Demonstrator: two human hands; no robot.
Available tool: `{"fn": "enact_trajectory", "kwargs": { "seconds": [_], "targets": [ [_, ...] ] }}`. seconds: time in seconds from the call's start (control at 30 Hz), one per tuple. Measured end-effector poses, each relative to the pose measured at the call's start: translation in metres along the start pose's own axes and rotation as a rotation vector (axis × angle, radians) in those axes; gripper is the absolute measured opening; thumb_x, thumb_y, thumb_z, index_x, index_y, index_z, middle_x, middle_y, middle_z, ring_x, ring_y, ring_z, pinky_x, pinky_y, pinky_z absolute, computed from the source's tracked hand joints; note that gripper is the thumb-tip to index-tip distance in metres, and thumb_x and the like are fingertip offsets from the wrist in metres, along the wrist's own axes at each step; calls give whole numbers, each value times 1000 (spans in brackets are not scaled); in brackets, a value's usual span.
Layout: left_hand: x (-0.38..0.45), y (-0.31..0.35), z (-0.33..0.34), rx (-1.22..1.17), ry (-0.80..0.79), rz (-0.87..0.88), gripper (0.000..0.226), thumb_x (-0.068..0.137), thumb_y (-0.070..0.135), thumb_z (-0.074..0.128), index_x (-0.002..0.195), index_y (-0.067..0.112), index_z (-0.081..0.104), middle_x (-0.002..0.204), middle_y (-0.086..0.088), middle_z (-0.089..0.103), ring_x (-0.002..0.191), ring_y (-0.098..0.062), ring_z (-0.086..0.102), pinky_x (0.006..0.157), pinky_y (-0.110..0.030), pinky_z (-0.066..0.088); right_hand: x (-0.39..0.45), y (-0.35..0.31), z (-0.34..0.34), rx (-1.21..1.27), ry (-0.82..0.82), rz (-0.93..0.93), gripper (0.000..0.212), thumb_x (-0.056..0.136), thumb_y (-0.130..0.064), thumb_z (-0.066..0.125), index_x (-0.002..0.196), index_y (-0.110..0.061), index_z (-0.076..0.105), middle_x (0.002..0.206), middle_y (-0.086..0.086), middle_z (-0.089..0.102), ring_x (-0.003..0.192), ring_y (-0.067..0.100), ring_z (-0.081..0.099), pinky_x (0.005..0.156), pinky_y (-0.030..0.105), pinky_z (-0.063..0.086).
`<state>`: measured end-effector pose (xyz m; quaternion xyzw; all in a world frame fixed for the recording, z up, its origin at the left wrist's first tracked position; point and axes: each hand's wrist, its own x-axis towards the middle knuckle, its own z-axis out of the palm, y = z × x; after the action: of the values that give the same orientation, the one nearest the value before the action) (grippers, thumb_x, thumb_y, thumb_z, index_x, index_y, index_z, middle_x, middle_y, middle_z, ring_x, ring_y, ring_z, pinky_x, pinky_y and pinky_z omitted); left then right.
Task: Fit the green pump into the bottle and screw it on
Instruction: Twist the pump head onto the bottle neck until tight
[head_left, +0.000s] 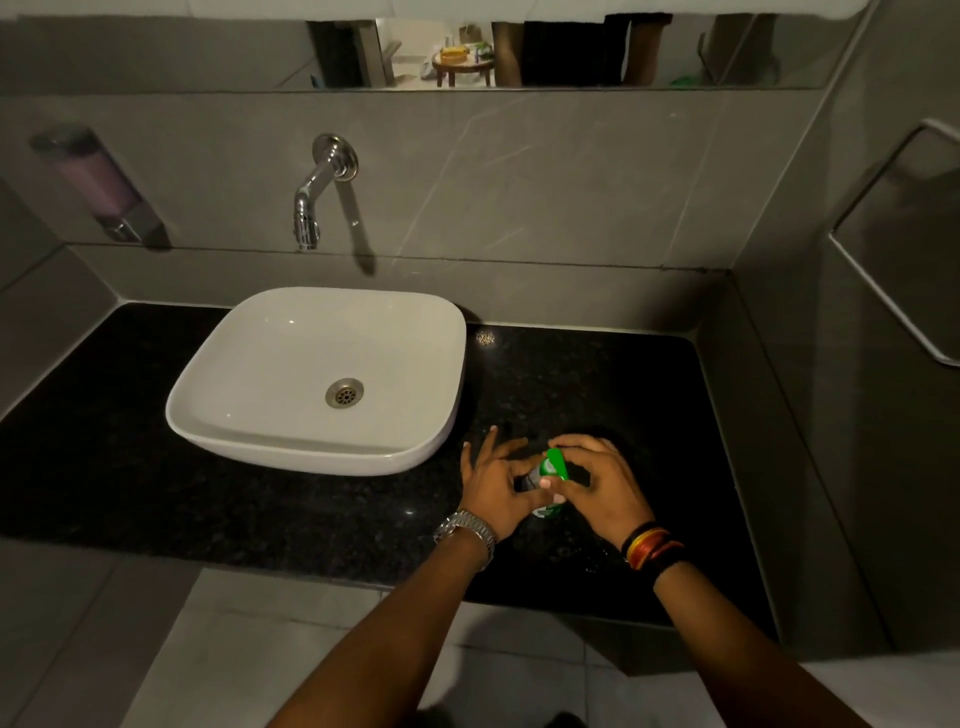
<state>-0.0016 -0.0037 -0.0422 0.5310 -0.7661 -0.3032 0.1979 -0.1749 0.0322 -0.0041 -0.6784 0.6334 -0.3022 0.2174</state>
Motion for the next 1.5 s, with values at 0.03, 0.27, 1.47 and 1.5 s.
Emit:
{"fn": "enact_trajectory", "kwargs": {
  "seconds": [0.03, 0.27, 1.47, 1.5],
  "targets": [
    [0, 1, 1, -1, 8, -4, 67, 64, 77, 56, 121, 44, 66, 149, 7, 48, 152, -20, 9, 119, -53, -13, 0, 0, 1, -26, 10, -25, 30, 79, -32, 78, 107, -19, 77, 117, -14, 62, 109, 3, 44, 101, 28, 45],
    [-4, 3, 10, 21, 117, -1, 56, 72, 67, 57, 119, 39, 70, 147, 7, 50, 152, -20, 11, 120, -54, -11, -11, -4, 12, -205, 130, 38, 33, 82, -40, 73, 110, -23, 76, 118, -6, 71, 109, 20, 57, 106, 40, 37],
    [2, 21, -17, 136, -47, -42, 50, 68, 63, 76, 112, 38, 73, 152, 4, 45, 153, -27, 6, 117, -57, -14, 5, -38, -7, 621, -28, 721, 24, 78, -22, 82, 88, 0, 79, 82, 12, 78, 84, 25, 74, 62, 23, 52],
    [2, 23, -19, 139, -56, -45, 51, 69, 63, 75, 113, 38, 72, 153, 3, 45, 153, -27, 5, 117, -57, -15, 4, -40, -12, 623, -41, 713, 24, 78, -23, 82, 87, -1, 79, 81, 11, 78, 83, 23, 74, 61, 22, 51]
  ]
}}
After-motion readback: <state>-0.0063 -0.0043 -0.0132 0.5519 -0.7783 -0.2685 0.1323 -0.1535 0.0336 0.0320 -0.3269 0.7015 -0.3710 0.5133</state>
